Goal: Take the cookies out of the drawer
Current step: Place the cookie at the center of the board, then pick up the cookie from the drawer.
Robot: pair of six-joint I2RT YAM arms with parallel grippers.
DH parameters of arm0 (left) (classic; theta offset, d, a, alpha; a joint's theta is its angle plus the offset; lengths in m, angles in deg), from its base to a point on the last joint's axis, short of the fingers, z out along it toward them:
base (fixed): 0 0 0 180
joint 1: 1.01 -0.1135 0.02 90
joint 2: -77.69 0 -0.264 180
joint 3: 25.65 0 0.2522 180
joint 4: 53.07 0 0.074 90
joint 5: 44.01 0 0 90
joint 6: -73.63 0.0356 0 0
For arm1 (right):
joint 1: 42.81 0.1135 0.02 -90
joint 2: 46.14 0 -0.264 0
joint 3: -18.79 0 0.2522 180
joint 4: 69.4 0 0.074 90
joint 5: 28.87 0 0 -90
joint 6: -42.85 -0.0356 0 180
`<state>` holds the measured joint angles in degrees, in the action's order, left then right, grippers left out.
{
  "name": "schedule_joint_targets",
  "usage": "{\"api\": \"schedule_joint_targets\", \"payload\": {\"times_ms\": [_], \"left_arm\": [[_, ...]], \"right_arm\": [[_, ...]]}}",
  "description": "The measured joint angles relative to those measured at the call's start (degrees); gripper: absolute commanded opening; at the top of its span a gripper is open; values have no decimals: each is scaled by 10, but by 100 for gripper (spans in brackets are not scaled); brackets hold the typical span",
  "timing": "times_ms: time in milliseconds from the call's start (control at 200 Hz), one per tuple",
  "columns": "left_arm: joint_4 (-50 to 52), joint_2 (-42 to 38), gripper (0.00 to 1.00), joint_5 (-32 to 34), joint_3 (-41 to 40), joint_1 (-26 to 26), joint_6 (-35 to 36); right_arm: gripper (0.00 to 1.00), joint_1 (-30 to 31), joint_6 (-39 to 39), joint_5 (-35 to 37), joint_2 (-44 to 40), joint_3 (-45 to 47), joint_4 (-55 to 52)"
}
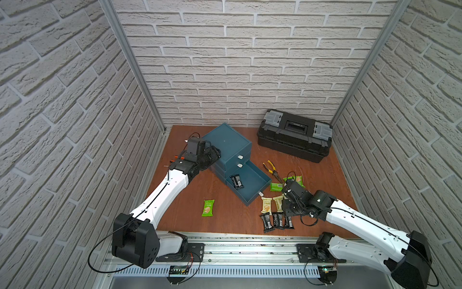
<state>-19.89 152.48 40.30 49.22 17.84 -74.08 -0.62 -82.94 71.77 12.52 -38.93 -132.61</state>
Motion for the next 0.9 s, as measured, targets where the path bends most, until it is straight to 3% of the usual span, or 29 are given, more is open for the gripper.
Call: {"api": "schedule_joint_targets", "payload": {"times_ms": [125, 420, 900], "left_arm": [[0, 0, 66, 0, 0, 0, 0], [-2, 1, 66, -2, 0, 0, 0], [-3, 2, 66, -5, 0, -2, -1]], "right_arm": [[54, 0, 41, -16, 47, -44, 39], [53, 3, 86, -83, 287, -197, 155], [54, 6, -26, -101, 466, -264, 289]]}}
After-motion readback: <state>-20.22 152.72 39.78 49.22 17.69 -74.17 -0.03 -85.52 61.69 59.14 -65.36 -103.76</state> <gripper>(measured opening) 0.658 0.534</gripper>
